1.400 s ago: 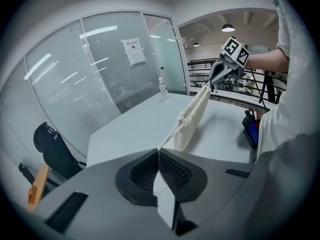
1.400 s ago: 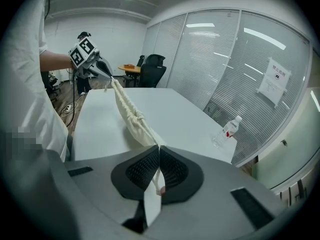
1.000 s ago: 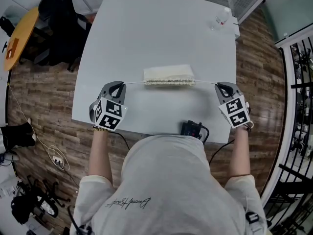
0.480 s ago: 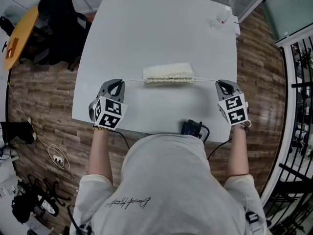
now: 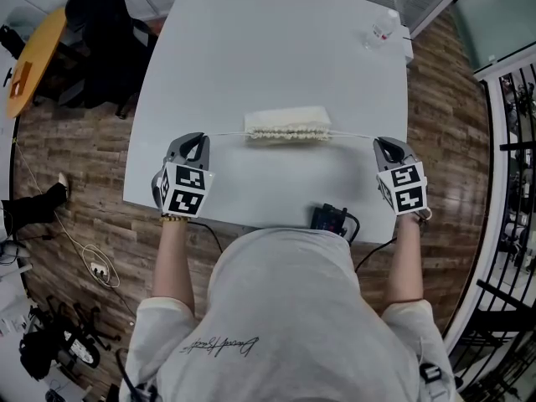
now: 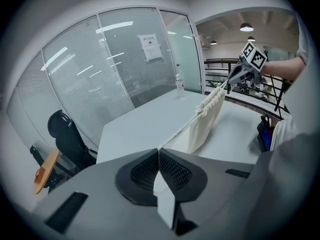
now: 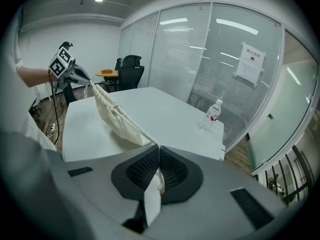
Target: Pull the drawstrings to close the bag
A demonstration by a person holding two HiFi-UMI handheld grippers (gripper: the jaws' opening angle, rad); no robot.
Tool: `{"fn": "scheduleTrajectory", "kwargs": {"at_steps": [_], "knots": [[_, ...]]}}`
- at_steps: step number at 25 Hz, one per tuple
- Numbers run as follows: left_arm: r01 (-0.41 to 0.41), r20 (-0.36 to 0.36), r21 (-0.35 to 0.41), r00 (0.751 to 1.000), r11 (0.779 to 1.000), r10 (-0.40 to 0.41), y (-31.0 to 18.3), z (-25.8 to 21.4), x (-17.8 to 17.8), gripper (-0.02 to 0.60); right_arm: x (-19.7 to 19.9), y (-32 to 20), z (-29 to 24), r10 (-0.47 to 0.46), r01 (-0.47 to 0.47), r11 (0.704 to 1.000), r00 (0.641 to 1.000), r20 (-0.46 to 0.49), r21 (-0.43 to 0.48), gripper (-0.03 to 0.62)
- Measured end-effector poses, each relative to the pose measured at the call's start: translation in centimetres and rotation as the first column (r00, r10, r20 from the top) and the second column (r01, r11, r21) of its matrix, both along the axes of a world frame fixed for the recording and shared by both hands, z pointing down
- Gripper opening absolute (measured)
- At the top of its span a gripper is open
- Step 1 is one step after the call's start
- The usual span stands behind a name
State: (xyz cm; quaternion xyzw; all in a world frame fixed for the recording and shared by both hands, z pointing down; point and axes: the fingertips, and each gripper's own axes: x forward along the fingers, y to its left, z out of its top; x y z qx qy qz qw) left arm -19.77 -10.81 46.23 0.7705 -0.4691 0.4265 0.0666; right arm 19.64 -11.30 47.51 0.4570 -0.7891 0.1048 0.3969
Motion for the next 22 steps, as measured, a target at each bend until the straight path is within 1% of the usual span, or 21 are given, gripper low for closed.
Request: {"fn": "scheduleTrajectory", "kwargs": {"at_steps": [10, 14, 22], "knots": [[0.027, 0.006, 0.013, 1.0, 1.0, -0.027, -0.2, -0.2, -1.3, 0.014, 2.6, 0.4, -0.1, 0.065, -0.064, 0.998, 0.998, 0.02, -0.013, 0.025], [0.034, -0.002, 0.016, 0.999, 0.999, -0.034, -0.2, -0.5, -1.6, 0.014, 3.5, 0.7, -0.2, 0.081, -0.081, 0.997, 0.996, 0.025, -0.016, 0.025], [0.054, 0.015, 0.035, 0.998, 0.998, -0.054, -0.2, -1.4, -2.8, 0.014, 5.2, 1.2, -0.4, 0.122, -0.121, 0.992, 0.992, 0.041, -0.019, 0.025]]}}
